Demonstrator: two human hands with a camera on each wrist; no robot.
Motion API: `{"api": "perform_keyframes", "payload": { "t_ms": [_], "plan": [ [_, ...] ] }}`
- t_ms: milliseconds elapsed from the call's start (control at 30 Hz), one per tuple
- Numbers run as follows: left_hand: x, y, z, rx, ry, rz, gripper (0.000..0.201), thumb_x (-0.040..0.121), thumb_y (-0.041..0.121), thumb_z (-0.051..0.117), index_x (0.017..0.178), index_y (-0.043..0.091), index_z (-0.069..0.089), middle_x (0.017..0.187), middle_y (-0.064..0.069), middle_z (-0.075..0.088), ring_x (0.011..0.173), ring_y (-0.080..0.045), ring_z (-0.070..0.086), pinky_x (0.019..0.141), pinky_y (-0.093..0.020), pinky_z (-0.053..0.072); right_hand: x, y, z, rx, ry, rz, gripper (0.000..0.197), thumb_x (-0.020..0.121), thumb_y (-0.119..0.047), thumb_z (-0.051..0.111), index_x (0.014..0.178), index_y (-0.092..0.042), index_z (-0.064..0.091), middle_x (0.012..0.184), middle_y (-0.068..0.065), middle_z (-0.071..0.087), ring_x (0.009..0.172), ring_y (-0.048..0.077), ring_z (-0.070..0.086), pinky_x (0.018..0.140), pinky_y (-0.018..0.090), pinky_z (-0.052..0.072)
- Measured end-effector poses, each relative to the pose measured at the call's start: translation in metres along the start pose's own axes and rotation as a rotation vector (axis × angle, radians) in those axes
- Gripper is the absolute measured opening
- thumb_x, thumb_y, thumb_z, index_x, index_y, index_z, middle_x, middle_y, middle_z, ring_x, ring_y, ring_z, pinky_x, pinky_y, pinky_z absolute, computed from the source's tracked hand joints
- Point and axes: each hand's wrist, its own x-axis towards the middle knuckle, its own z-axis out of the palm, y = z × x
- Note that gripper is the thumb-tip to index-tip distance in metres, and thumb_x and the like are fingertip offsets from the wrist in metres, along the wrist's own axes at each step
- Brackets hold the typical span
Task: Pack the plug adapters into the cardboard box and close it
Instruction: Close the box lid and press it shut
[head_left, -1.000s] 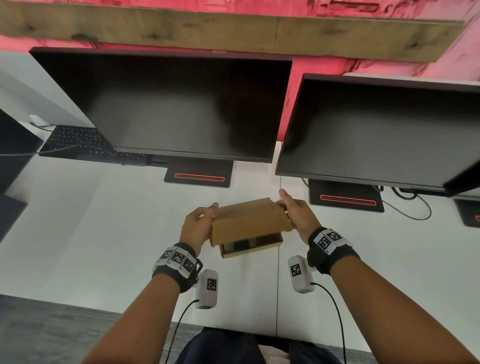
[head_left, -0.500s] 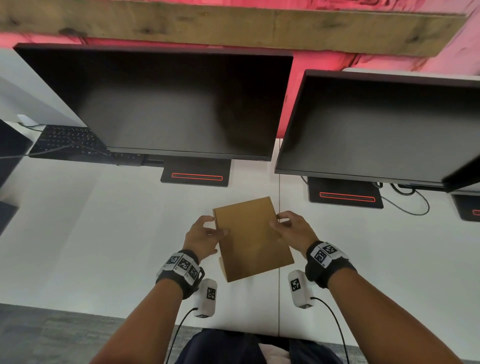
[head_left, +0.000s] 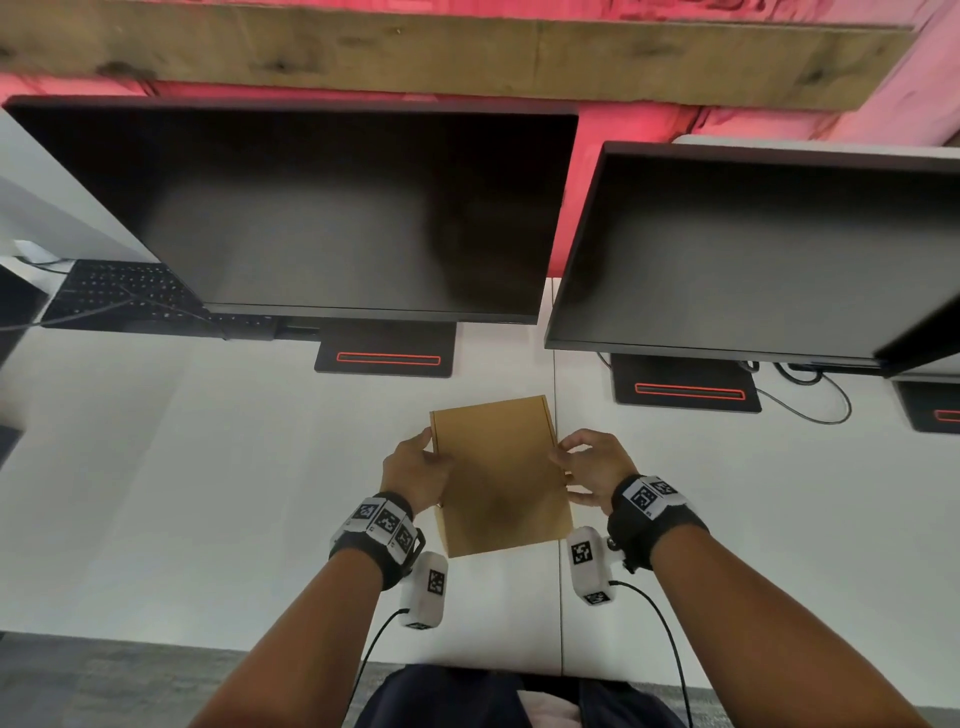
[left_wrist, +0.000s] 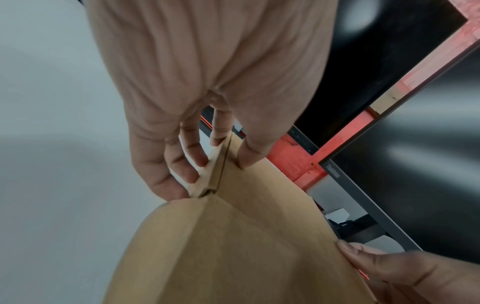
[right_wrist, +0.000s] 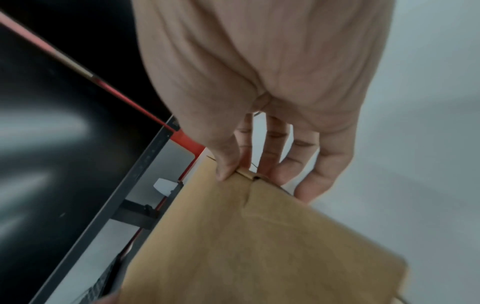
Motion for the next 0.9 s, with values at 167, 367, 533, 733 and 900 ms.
{"api": "perform_keyframes", "payload": {
  "t_ms": [167,367,533,733,900],
  "plan": [
    [0.001,0.002,0.002,0.007,0.029,0.095,0.061,0.096,0.023,0.072,0.154,0.022,0.056,0.129,-0.008,0.075,0.103,-0.036,0.078,0.082,-0.04,0.067,-0.001,0.012,-0.004,-0.044,0.069,-0.128,0.022,0.088,-0.039,0.073,0.098,-0.02,0.067,0.1,0.01,0.073,0.091,0.025,0.071,0.069,0.034,0.062],
    [-0.006,-0.017,0.01,0.014,-0.107,0.19,0.082,0.07,0.045,0.082,0.149,0.043,0.06,0.136,0.007,0.074,0.128,-0.019,0.067,0.113,-0.045,0.054,-0.012,0.048,-0.026,0.1,-0.068,-0.144,0.032,0.083,-0.03,0.08,0.111,-0.023,0.068,0.113,0.003,0.074,0.106,0.022,0.069,0.094,0.042,0.056],
    [-0.013,-0.029,0.017,-0.059,-0.126,0.043,0.067,0.088,0.04,0.083,0.15,0.043,0.056,0.125,-0.005,0.072,0.11,-0.03,0.077,0.085,-0.039,0.066,-0.02,0.063,-0.032,0.154,-0.095,-0.17,0.026,0.085,-0.016,0.079,0.11,-0.019,0.069,0.113,0.008,0.073,0.1,0.023,0.07,0.088,0.04,0.058],
    [-0.026,-0.029,0.027,-0.154,-0.119,-0.086,0.036,0.097,0.04,0.075,0.092,0.005,0.075,0.099,-0.014,0.079,0.092,-0.031,0.081,0.083,-0.051,0.07,-0.022,0.072,-0.031,0.184,-0.086,-0.174,0.023,0.084,-0.016,0.081,0.103,-0.006,0.073,0.105,0.012,0.077,0.101,0.028,0.073,0.088,0.042,0.061],
    [-0.027,-0.028,0.031,-0.194,-0.08,-0.073,0.035,0.097,0.037,0.076,0.081,0.006,0.074,0.096,-0.015,0.076,0.096,-0.034,0.079,0.082,-0.052,0.07,-0.021,0.073,-0.032,0.144,-0.068,-0.199,0.021,0.084,-0.019,0.081,0.1,-0.007,0.075,0.102,0.009,0.077,0.098,0.027,0.073,0.084,0.038,0.061]
  ]
}}
